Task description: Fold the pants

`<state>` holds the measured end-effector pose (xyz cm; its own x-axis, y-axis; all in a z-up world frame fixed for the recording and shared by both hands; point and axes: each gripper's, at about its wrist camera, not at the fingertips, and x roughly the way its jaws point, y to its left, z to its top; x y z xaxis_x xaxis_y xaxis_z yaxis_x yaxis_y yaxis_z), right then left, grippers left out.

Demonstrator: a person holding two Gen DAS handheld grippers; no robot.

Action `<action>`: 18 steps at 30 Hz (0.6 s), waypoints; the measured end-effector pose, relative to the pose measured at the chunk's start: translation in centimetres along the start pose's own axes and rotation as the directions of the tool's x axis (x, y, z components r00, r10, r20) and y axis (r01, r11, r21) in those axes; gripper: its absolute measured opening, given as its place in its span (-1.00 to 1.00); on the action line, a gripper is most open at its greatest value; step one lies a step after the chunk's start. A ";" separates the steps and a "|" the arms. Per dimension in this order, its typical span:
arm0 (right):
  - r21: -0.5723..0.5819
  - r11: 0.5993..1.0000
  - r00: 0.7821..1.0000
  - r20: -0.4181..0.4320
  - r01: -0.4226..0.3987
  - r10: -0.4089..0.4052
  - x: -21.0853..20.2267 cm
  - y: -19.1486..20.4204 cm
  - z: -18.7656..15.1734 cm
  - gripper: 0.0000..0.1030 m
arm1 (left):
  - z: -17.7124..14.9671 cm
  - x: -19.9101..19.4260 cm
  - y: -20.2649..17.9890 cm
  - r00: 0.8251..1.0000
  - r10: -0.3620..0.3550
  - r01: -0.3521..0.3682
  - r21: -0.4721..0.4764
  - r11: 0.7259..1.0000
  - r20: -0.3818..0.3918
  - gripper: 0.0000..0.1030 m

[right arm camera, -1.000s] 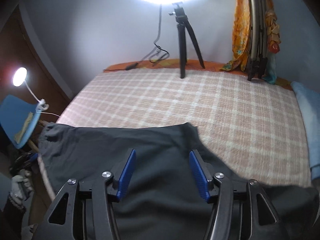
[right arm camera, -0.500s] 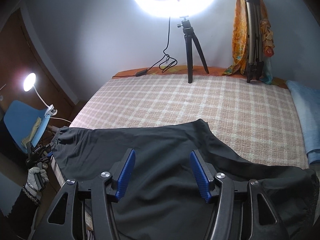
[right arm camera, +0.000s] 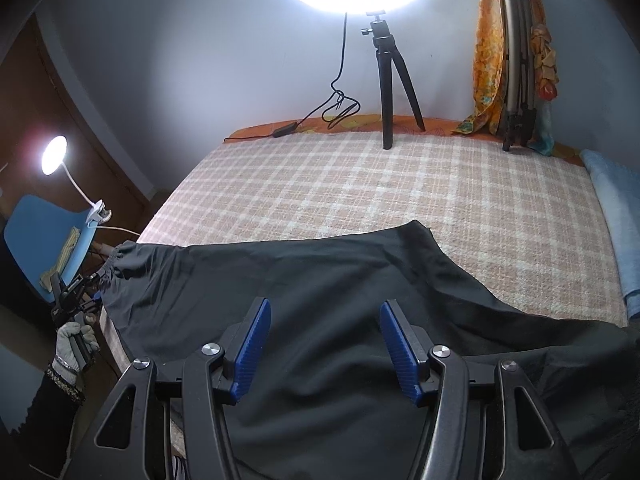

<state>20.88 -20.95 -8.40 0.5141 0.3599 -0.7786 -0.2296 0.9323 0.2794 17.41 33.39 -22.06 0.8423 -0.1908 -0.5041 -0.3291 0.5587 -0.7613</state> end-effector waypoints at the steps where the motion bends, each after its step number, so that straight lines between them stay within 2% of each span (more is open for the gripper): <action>1: 0.009 1.000 1.000 0.000 -0.007 0.007 0.1 0.0 0.0 0.16 | 0.2 0.1 -0.1 1.000 0.001 -0.001 -0.010 1.000 0.002 0.15; 6: 0.017 1.000 1.000 -0.013 -0.023 0.024 0.3 0.5 -0.1 0.16 | -0.1 0.2 -0.1 0.998 -0.062 0.062 -0.036 0.997 -0.004 0.11; 8: 0.005 1.000 1.000 -0.019 -0.024 0.024 0.4 0.9 -0.1 0.16 | -0.3 0.4 -0.4 1.000 -0.026 0.026 0.009 1.000 0.002 0.02; 12: 0.009 1.000 0.999 -0.023 -0.029 0.029 0.5 1.1 0.2 0.16 | -0.2 0.8 -0.8 1.000 -0.025 0.025 0.028 0.999 0.004 0.02; 14: 0.013 0.999 0.999 -0.022 -0.037 0.038 0.6 1.3 0.3 0.16 | -0.2 1.2 -1.2 1.000 -0.010 0.010 0.067 0.998 0.007 0.02; 15: 0.012 0.999 0.999 -0.023 -0.041 0.041 0.6 1.5 0.4 0.16 | -0.1 1.6 -1.5 1.000 0.029 -0.030 0.114 0.993 0.007 -0.02; 16: 0.008 0.999 0.999 -0.024 -0.042 0.042 0.6 1.7 0.4 0.16 | 0.0 1.7 -1.6 0.999 0.041 -0.042 0.127 0.991 0.009 -0.17; 18: -0.004 0.999 0.999 -0.031 -0.038 0.037 0.8 2.2 0.4 0.16 | 0.4 1.7 -0.9 0.999 0.033 -0.034 0.068 0.997 0.019 -0.35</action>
<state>21.12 -18.60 -8.17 0.4791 0.3933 -0.7847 -0.2524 0.9180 0.3060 19.31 32.88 -22.12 0.8392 -0.1566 -0.5207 -0.3279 0.6181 -0.7145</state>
